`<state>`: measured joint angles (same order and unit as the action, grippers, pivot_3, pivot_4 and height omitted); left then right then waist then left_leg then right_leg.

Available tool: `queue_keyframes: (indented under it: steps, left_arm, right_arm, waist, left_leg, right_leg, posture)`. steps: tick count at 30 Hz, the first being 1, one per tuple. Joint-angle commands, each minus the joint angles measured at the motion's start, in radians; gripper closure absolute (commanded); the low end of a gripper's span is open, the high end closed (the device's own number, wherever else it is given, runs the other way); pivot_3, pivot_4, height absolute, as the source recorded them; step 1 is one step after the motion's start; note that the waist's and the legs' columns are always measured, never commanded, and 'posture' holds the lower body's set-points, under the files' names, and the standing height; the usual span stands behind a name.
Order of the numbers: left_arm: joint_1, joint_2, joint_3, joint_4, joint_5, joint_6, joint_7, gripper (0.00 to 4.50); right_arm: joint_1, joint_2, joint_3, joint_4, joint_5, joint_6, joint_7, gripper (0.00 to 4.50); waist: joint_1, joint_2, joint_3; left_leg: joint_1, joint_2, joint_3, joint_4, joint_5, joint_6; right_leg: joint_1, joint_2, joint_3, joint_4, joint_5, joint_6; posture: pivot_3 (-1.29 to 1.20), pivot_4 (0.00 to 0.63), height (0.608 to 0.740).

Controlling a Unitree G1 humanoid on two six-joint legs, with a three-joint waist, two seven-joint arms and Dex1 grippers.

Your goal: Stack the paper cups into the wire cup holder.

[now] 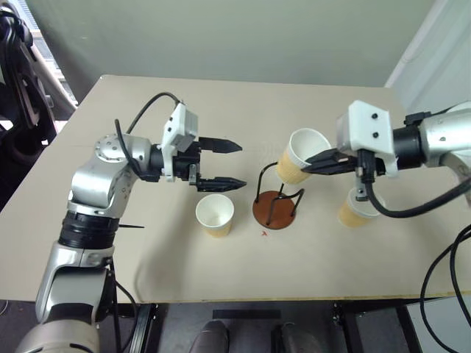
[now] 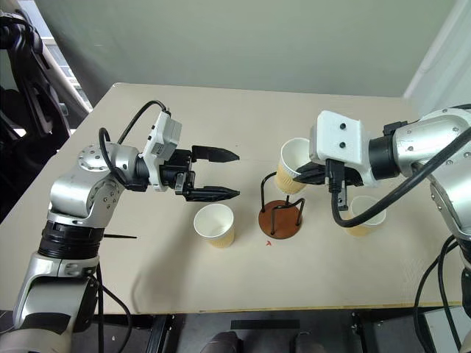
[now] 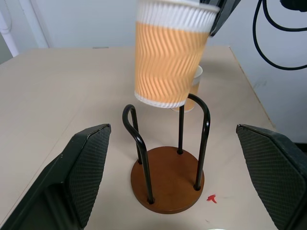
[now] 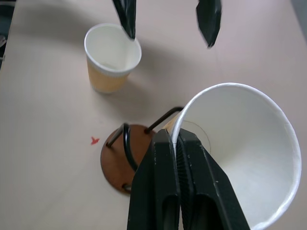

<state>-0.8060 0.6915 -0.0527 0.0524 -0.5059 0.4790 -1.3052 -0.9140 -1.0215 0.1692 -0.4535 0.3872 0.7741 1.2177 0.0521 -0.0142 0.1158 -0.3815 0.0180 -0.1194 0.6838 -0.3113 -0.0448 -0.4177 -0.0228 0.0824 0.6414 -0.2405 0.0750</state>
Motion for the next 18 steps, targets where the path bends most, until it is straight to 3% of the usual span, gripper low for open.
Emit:
queue_keyframes:
  steps: [1,18]
  left_arm:
    - [-0.019,0.014,0.025,-0.014,0.0,-0.012,-0.001,0.0]
    - [-0.011,0.014,0.03,-0.021,-0.001,-0.017,0.014,0.0]
  right_arm:
    - [0.003,-0.019,-0.017,0.008,-0.017,-0.044,0.011,4.47]
    - [0.025,0.044,0.045,-0.018,-0.022,-0.071,0.016,4.47]
  waist:
    - [0.0,0.0,0.0]
    - [-0.001,0.0,0.0]
  left_leg:
    - [0.0,0.0,0.0,0.0,0.0,0.0]
    - [0.0,0.0,0.0,0.0,0.0,0.0]
  right_leg:
    - [0.0,0.0,0.0,0.0,0.0,0.0]
    - [0.0,0.0,0.0,0.0,0.0,0.0]
  posture:
    - [0.0,0.15,0.74]
    - [0.0,0.15,0.74]
